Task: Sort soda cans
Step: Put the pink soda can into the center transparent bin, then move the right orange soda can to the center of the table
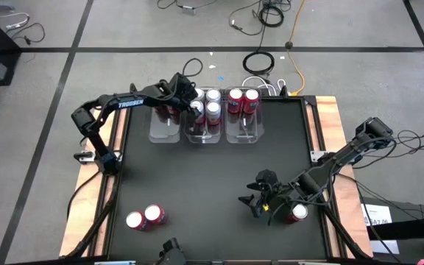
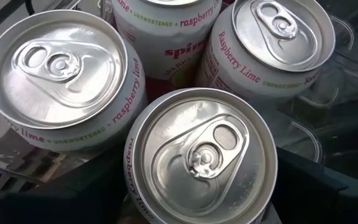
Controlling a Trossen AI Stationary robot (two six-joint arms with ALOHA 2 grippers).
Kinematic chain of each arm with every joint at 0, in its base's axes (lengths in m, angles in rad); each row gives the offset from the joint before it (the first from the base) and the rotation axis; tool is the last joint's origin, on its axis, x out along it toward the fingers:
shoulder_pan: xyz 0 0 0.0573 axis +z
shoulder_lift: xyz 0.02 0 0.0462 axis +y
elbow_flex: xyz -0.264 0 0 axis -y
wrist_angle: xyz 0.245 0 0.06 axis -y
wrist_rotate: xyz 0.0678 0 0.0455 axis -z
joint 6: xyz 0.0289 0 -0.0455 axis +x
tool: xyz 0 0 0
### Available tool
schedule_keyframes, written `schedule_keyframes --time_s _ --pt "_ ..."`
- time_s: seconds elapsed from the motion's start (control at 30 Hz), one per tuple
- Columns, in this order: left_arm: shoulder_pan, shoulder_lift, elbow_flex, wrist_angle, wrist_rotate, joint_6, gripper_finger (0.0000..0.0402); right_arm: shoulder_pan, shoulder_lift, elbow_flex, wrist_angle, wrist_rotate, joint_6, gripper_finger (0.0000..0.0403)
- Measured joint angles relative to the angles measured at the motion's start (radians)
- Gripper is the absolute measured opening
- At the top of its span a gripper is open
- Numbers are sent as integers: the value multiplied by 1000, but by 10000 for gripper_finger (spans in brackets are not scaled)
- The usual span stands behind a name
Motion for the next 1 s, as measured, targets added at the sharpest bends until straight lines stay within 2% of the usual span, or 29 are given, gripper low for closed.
schedule_keyframes --time_s 0.67,1.0 --pt "-36 0 1 -13 -24 -29 336 0 0 0 -1 0 4 329" --pt "-36 2 0 -26 -49 -52 389 0 0 0 -2 0 0 329"
